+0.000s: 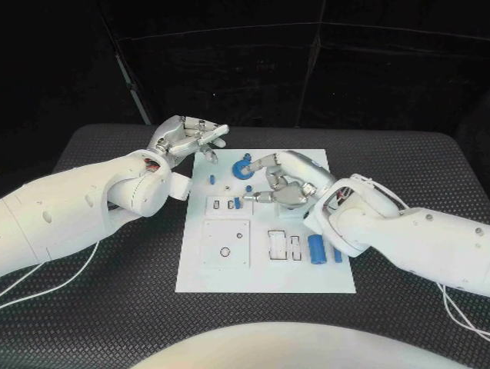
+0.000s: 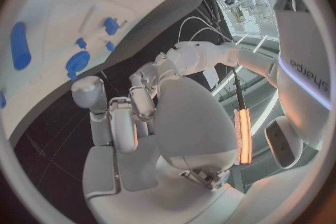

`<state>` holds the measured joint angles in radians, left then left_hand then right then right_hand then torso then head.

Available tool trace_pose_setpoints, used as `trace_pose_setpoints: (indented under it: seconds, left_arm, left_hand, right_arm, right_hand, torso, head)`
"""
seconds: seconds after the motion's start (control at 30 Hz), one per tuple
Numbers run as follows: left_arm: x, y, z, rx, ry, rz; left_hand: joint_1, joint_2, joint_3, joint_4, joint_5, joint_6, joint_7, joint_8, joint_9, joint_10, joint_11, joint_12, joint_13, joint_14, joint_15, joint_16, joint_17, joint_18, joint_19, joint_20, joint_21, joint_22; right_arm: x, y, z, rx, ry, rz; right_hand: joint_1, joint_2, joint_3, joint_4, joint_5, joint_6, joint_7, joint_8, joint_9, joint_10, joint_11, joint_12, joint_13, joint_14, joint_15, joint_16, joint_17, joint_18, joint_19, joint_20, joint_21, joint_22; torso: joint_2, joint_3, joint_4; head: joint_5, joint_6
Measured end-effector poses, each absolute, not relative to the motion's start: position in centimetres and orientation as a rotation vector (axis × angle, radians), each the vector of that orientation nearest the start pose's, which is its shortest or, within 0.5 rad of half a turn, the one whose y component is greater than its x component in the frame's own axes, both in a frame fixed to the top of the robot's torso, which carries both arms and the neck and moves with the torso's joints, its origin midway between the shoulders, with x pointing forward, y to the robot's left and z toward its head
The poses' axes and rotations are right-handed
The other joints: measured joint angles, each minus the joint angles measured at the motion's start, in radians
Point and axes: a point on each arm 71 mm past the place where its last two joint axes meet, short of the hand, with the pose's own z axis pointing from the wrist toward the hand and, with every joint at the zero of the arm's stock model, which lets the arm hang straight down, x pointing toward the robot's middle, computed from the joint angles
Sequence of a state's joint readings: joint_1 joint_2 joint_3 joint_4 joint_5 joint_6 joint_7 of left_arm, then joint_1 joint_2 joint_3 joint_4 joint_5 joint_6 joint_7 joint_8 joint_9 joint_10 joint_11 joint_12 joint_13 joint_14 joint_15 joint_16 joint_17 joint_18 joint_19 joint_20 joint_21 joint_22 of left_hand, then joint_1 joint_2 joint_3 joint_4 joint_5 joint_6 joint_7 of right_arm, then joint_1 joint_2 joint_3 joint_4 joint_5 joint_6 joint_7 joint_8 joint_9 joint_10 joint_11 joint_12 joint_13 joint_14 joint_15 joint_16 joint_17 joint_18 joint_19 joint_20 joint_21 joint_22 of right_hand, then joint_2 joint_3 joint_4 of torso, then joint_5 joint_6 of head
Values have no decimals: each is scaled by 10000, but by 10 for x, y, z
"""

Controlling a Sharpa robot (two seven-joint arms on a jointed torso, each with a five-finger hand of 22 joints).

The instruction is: Assemble the parts on the task board

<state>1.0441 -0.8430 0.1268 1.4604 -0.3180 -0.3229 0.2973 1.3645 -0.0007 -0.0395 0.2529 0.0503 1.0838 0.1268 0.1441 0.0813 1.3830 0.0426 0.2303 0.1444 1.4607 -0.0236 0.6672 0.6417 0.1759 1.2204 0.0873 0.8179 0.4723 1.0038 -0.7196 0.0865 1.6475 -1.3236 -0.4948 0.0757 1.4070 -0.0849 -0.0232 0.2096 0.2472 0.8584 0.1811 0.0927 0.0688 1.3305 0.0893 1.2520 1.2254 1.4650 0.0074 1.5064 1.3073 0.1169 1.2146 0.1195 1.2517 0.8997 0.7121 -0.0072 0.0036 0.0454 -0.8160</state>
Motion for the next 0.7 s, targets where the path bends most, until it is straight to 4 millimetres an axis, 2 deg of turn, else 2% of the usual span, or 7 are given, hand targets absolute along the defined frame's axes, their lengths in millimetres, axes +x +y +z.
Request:
trace_pose_setpoints:
  seconds: [0.1,0.2,0.3,0.37,0.47,0.57,0.7]
  left_arm:
    - [491,229,-201,-9050,15406,-13457]
    - [487,229,-204,-8219,16534,-12840]
    - [482,225,-206,-7139,17783,-12113]
    - [479,223,-207,-6442,18506,-11552]
    - [476,219,-210,-5379,19529,-10508]
    - [475,215,-213,-4461,20373,-9379]
    - [474,207,-217,-3476,21222,-8031]
  left_hand:
    - [-751,104,-258,188,106,62,-254,243,179,560,-214,940,707,52,-249,4041,3883,-464,921,-243,2307,2849]
    - [-1450,279,-587,357,46,-62,-378,619,489,367,-242,2059,1681,62,-320,6490,6305,-700,1311,-348,3949,4968]
    - [-1707,290,-858,332,46,-257,-364,1019,798,-208,-231,3103,2628,64,-321,7624,6644,-697,1377,-342,4662,5901]
    - [-1799,315,-1064,394,20,-446,-389,1482,1127,-737,-214,4398,3876,63,-319,8113,6665,-695,1354,-319,4940,6237]
    - [-1928,357,-1298,370,16,-517,-396,2134,1581,-454,-329,7129,6745,62,-318,8824,6664,-843,1353,-319,5233,6658]
    - [-2065,479,-1598,366,86,-788,-553,3198,2431,-187,-471,9529,9282,62,-318,9006,6664,-843,1574,-385,5638,7299]
    - [-2163,578,-1870,372,36,-1240,-632,4112,3256,-123,-496,10421,10289,33,-361,9006,6664,-996,1707,-395,5890,7738]
  right_arm:
    - [439,-122,-174,602,14477,11802]
    - [449,-144,-157,1555,14142,11915]
    - [455,-160,-148,2274,14001,11965]
    - [457,-166,-144,2613,13931,12012]
    - [462,-174,-140,3031,13875,12022]
    - [467,-180,-139,3357,13859,11941]
    - [472,-186,-140,3639,13890,11847]
  right_hand:
    - [51,52,-27,-27,65,0,0,0,0,-36,-36,-26,-60,0,-1,-21,0,0,-16,-15,-51,-114]
    - [51,52,-27,-27,67,0,0,0,-1,-36,-36,-27,-62,0,0,-21,0,-1,-15,-15,-52,-127]
    - [51,52,-27,-27,111,0,0,0,-1,-36,-36,-26,-62,0,0,-21,0,-1,-15,-15,-52,-130]
    - [51,52,-27,-27,112,0,0,0,-1,-36,-36,-27,-72,0,0,-21,0,-1,-15,-15,-52,-130]
    - [51,52,-27,-27,112,0,0,0,-2,-35,-36,-26,-76,0,0,-21,0,-1,-15,-15,-52,-130]
    - [51,52,-27,-27,112,0,0,0,-2,-35,-36,-26,-76,0,0,-20,0,-1,-15,-15,-52,-130]
    - [51,52,-27,-27,111,0,0,0,-2,-35,-36,-26,-76,0,-1,-20,0,-2,-15,-15,-52,-130]
  torso:
    - [-2,6,-4]
    - [-21,18,-5]
    - [-37,28,-7]
    - [-45,36,-11]
    - [-55,38,-11]
    - [-58,32,-11]
    - [-58,25,-11]
  head:
    - [16,27]
    - [43,34]
    - [76,35]
    - [90,38]
    - [86,58]
    - [74,77]
    - [74,94]
